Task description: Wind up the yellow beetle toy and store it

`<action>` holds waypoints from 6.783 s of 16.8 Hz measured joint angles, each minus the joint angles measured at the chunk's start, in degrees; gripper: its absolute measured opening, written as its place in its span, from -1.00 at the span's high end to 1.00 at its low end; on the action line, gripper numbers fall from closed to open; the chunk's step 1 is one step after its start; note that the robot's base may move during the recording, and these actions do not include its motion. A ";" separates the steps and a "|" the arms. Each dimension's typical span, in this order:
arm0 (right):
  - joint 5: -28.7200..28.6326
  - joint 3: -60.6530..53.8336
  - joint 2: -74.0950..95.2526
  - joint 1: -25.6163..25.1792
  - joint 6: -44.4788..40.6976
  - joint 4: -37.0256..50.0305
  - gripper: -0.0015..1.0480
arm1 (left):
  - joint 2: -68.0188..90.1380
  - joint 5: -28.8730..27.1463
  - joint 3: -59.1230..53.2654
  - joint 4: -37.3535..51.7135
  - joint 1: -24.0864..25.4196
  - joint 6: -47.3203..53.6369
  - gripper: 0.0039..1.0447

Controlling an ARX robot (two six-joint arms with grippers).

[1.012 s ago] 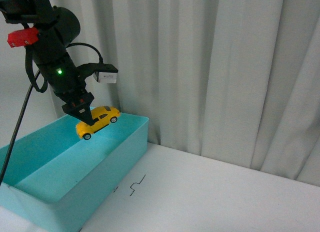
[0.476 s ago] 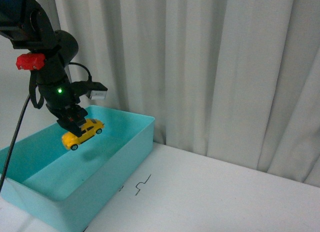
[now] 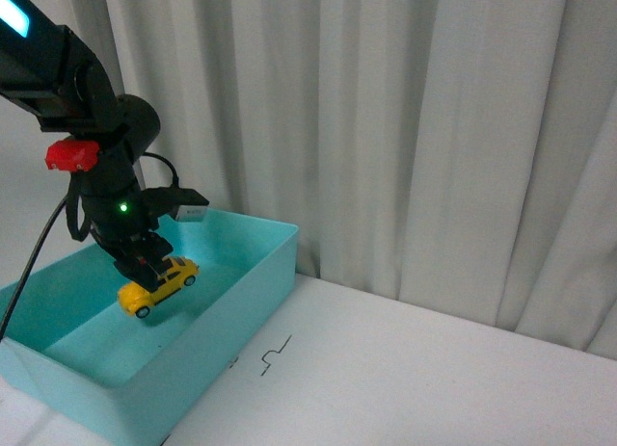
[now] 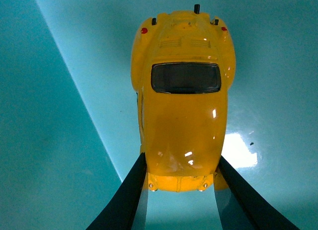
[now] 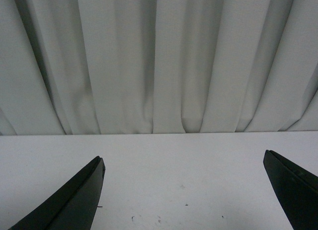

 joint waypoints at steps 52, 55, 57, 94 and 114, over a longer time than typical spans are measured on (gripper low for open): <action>-0.02 0.00 0.02 0.00 0.00 0.00 -0.87 | -109.98 3.54 -87.10 50.56 -22.95 -42.01 0.97; -0.02 0.00 0.02 0.00 0.00 0.00 -0.87 | -114.99 3.54 -86.95 43.67 -22.95 -41.99 0.97; -0.02 0.00 0.02 0.00 0.00 0.00 -0.87 | -121.35 3.48 -86.79 39.69 -22.95 -41.99 0.97; -0.02 0.00 0.02 0.00 0.00 -0.13 -0.87 | -121.35 3.54 -87.06 38.69 -22.95 -42.05 -0.88; -0.02 0.00 0.00 0.00 0.00 0.04 -0.87 | -121.35 3.54 -87.06 38.77 -22.95 -42.05 -0.88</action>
